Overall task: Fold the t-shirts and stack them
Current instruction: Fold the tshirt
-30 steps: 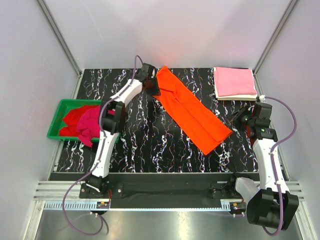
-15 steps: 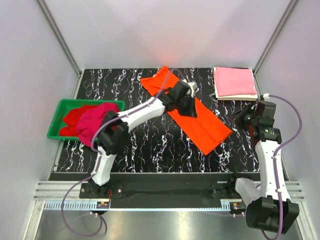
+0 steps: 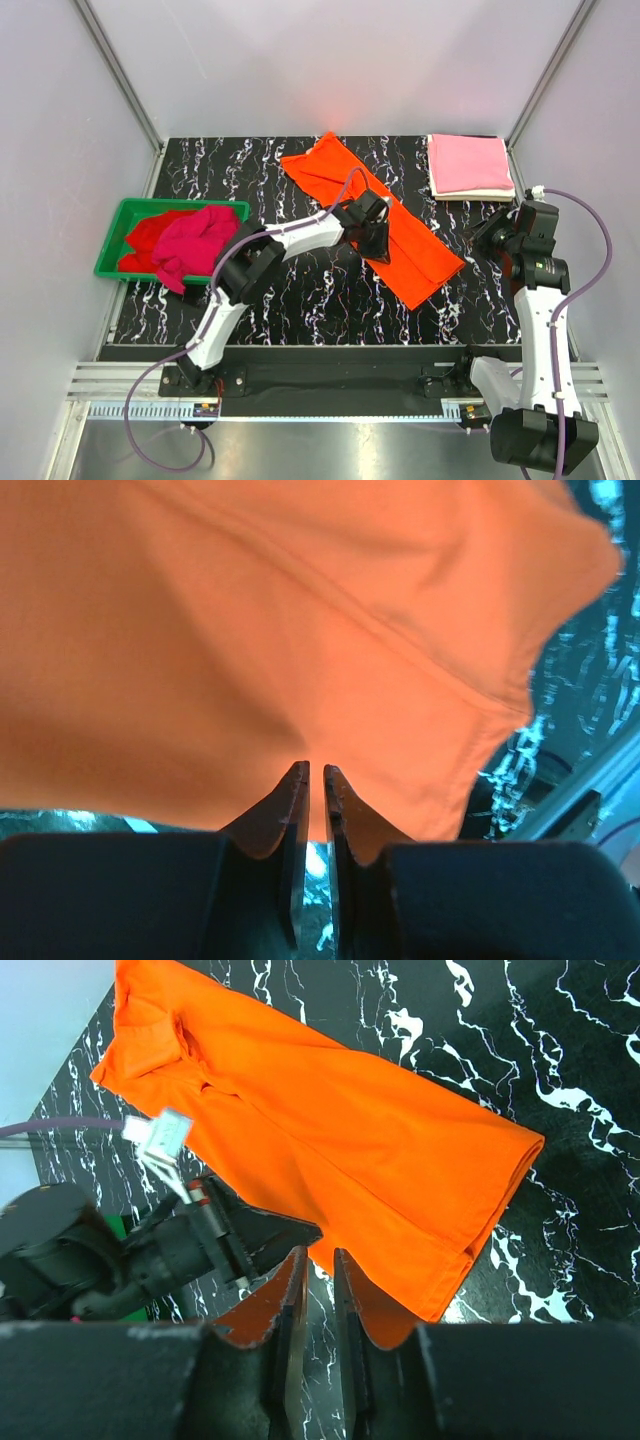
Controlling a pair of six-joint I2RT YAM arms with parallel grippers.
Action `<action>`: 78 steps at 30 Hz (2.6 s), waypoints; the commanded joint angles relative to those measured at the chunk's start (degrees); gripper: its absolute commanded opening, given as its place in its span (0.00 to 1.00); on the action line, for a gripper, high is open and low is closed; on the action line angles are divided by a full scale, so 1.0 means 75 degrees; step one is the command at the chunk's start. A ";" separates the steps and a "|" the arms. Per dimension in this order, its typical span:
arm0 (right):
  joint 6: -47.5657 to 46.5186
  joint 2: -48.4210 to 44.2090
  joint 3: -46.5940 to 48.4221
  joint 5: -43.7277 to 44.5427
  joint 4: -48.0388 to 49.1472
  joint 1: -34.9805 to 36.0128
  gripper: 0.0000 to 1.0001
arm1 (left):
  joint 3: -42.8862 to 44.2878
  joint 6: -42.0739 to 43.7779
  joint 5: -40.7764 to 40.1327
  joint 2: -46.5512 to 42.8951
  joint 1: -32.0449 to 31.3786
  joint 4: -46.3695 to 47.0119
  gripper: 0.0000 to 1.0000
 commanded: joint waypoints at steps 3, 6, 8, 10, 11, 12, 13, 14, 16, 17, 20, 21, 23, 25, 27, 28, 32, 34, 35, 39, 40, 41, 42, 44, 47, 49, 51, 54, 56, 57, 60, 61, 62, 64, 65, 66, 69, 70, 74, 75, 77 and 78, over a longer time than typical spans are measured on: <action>-0.0017 0.0034 0.0232 -0.0164 -0.0017 0.0008 0.24 | -0.0333 -0.0134 -0.0343 0.0194 -0.0012 0.0185 0.15; 0.0006 0.0104 0.0232 -0.0211 0.0018 -0.0003 0.24 | -0.0380 -0.0076 -0.0613 0.0195 -0.0012 -0.0284 0.15; 0.0006 0.0175 0.0279 -0.0269 0.0065 -0.0003 0.23 | -0.0648 -0.0099 -0.0684 0.0043 0.0000 -0.0460 0.15; 0.0006 0.0315 0.0337 -0.0328 0.0065 -0.0003 0.23 | -0.1104 -0.0122 -0.0836 -0.0249 -0.0012 -0.0507 0.15; 0.0018 0.0339 0.0372 -0.0328 0.0065 -0.0003 0.23 | -0.1304 -0.0134 -0.0883 -0.0378 -0.0001 -0.0507 0.15; -0.0005 0.0374 0.0373 -0.0351 0.0065 -0.0003 0.24 | -0.1480 -0.0134 -0.1022 -0.0507 -0.0012 -0.0507 0.15; -0.0029 0.0432 0.0361 -0.0386 0.0158 -0.0003 0.24 | -0.1853 -0.0134 -0.1117 -0.0752 -0.0012 -0.0554 0.15; -0.0029 0.0468 0.0257 -0.0433 0.0229 -0.0003 0.24 | -0.2042 -0.0134 -0.1222 -0.0894 -0.0012 -0.0577 0.15; -0.0029 0.0666 0.0151 -0.0585 0.0381 -0.0003 0.24 | -0.2580 -0.0099 -0.1503 -0.1303 0.0000 -0.0705 0.15; -0.0017 0.0737 0.0046 -0.0702 0.0417 -0.0003 0.25 | -0.2757 -0.0087 -0.1609 -0.1445 0.0000 -0.0741 0.16; 0.0111 0.0948 -0.0177 -0.0785 0.0639 0.0102 0.24 | -0.3542 -0.0075 -0.1984 -0.2089 0.0046 -0.0882 0.16; 0.0135 0.0983 -0.0213 -0.0773 0.0698 0.0183 0.24 | -0.3753 -0.0087 -0.2147 -0.2265 0.0070 -0.0917 0.17; 0.0159 0.1089 -0.0341 -0.0680 0.0792 0.0522 0.25 | -0.4421 -0.0157 -0.2196 -0.2769 0.0233 -0.0964 0.17; 0.0229 0.1333 -0.0435 -0.0411 0.0873 0.0920 0.22 | -0.5029 -0.0169 -0.2196 -0.3236 0.0467 -0.0976 0.17; 0.0345 0.1580 -0.0576 -0.0142 0.0909 0.1763 0.19 | -0.5336 -0.0146 -0.2511 -0.3554 0.0632 -0.0999 0.17; 0.0416 0.1802 -0.0634 -0.0082 0.1037 0.2079 0.17 | -0.5569 -0.0123 -0.2547 -0.3846 0.0783 -0.1057 0.18; 0.0639 0.2389 -0.0893 0.0094 0.1226 0.3089 0.12 | -0.5922 -0.0110 -0.2477 -0.4539 0.0984 -0.1198 0.18; 0.0651 0.2692 -0.0870 0.0188 0.1237 0.3394 0.11 | -0.6145 -0.0157 -0.2477 -0.4890 0.1007 -0.1222 0.19; 0.0674 0.2764 -0.0823 0.0211 0.1249 0.3465 0.11 | -0.6215 -0.0169 -0.2465 -0.4961 0.1007 -0.1234 0.19; 0.0768 0.2859 -0.0659 0.0270 0.1296 0.3780 0.11 | -0.6228 -0.0111 -0.2291 -0.5207 0.1007 -0.1234 0.21; 0.0803 0.2835 -0.0612 0.0281 0.1284 0.3875 0.11 | -0.6193 -0.0099 -0.2255 -0.5289 0.1007 -0.1234 0.22; 0.0861 0.2823 -0.0600 0.0305 0.1296 0.4142 0.11 | -0.6146 -0.0076 -0.2069 -0.5476 0.1007 -0.1234 0.23; 0.0908 0.2835 -0.0600 0.0305 0.1296 0.4145 0.10 | -0.6111 -0.0075 -0.1986 -0.5582 0.1007 -0.1234 0.24; 0.1072 0.2847 -0.0739 0.0247 0.1296 0.4647 0.07 | -0.6052 0.0053 -0.1822 -0.5839 0.0996 -0.1222 0.25; 0.1341 0.2905 -0.1126 0.0386 0.1319 0.5467 0.00 | -0.6110 0.0124 -0.1319 -0.6378 0.0961 -0.1199 0.26; 0.1552 0.2882 -0.1476 0.0515 0.1389 0.5912 0.00 | -0.6309 0.0066 -0.1188 -0.6719 0.0867 -0.1175 0.27; 0.1915 0.2777 -0.1712 0.0691 0.1506 0.6452 0.00 | -0.6647 -0.0040 -0.0990 -0.7034 0.0797 -0.1047 0.27; 0.2361 0.2741 -0.2064 0.0808 0.1846 0.7027 0.00 | -0.7337 -0.0297 -0.0569 -0.7374 0.0644 -0.0475 0.27; 0.2548 0.2835 -0.2182 0.0983 0.1963 0.7261 0.00 | -0.7749 -0.0590 -0.0275 -0.7516 0.0562 -0.0076 0.27; 0.2607 0.2963 -0.2217 0.1008 0.2057 0.7402 0.00 | -0.8111 -0.0684 -0.0262 -0.7609 0.0550 0.0216 0.27; 0.2690 0.3302 -0.2264 0.1171 0.2082 0.7741 0.00 | -0.8593 -0.0942 -0.0344 -0.7645 0.0480 0.0406 0.26; 0.2736 0.3385 -0.2299 0.1288 0.2023 0.7812 0.00 | -0.8676 -0.0954 -0.0391 -0.7645 0.0480 0.0407 0.26; 0.2795 0.3455 -0.2357 0.1440 0.1988 0.7860 0.00 | -0.8770 -0.0954 -0.0461 -0.7657 0.0480 0.0407 0.26; 0.2865 0.3561 -0.2509 0.1523 0.1941 0.8035 0.00 | -0.8981 -0.1024 -0.0613 -0.7715 0.0457 0.0314 0.26; 0.2924 0.3573 -0.2545 0.1605 0.1929 0.8082 0.00 | -0.9098 -0.1036 -0.0834 -0.7727 0.0457 0.0244 0.26; 0.2959 0.3562 -0.2580 0.1675 0.1801 0.8129 0.00 | -0.9134 -0.1048 -0.0906 -0.7727 0.0445 0.0080 0.26; 0.3018 0.3375 -0.2674 0.1863 0.1625 0.8223 0.00 | -0.9263 -0.1036 -0.0965 -0.7774 0.0433 -0.0050 0.26; 0.2995 0.3293 -0.2616 0.1852 0.1636 0.8235 0.00 | -0.9263 -0.1025 -0.0965 -0.7809 0.0433 -0.0085 0.26; 0.2725 0.2906 -0.2160 0.1758 0.1426 0.8258 0.00 | -0.8832 -0.0955 -0.1094 -0.8136 0.0433 -0.0645 0.26; 0.2725 0.2847 -0.2054 0.1781 0.1297 0.8258 0.00 | -0.8725 -0.0920 -0.1117 -0.8207 0.0422 -0.0741 0.27; 0.2702 0.2823 -0.1889 0.1782 0.1202 0.8270 0.00 | -0.8514 -0.0919 -0.1048 -0.8406 0.0410 -0.0835 0.28; 0.2748 0.2823 -0.1889 0.1770 0.1214 0.8259 0.00 | -0.8478 -0.0977 -0.1012 -0.8442 0.0387 -0.0824 0.28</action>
